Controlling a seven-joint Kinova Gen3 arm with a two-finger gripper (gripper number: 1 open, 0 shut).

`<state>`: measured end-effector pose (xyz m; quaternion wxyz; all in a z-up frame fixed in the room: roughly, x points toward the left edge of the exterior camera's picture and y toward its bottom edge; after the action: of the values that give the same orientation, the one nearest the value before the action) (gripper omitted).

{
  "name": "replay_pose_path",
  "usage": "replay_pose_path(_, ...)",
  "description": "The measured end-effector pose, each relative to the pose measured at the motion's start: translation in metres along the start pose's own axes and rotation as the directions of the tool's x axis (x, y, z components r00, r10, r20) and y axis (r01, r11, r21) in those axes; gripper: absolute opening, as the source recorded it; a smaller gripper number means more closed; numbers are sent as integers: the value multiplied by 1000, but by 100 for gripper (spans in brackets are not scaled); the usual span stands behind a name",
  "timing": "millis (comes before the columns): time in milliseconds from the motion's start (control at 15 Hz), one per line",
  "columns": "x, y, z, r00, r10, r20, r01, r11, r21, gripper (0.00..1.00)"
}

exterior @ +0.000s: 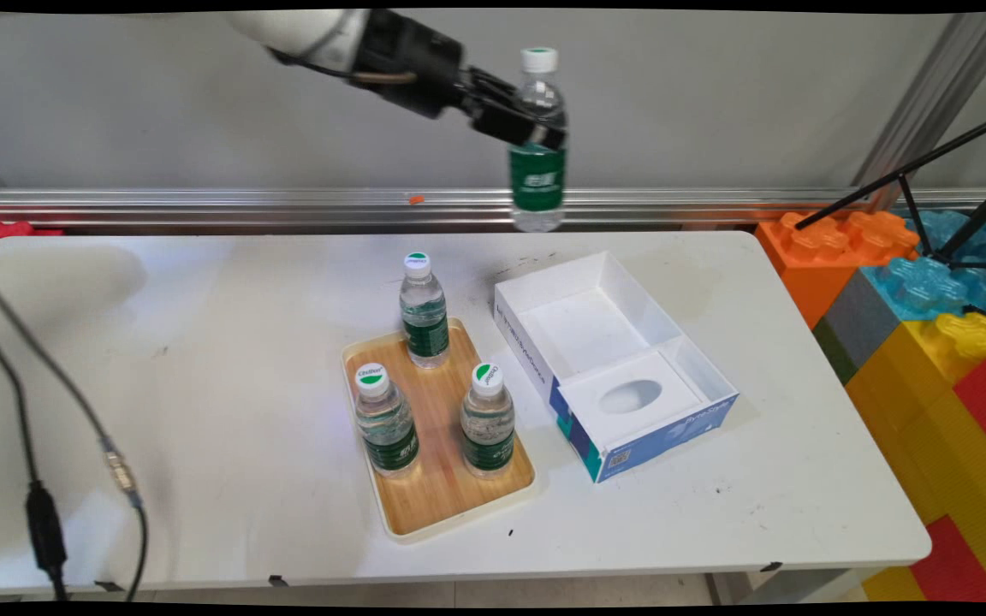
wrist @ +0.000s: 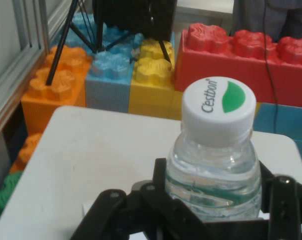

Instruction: Place the picked object on the tray

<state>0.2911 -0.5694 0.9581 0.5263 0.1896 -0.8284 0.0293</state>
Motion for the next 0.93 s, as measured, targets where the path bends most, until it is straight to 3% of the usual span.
replay_pose_path(467,-27,36,-90,998,-49,43,49,999,2,0)
replay_pose_path(667,-51,54,-134,996,-47,81,48,999,-10,0)
replay_pose_path(933,-90,71,-170,990,-19,140,23,1000,-21,0)
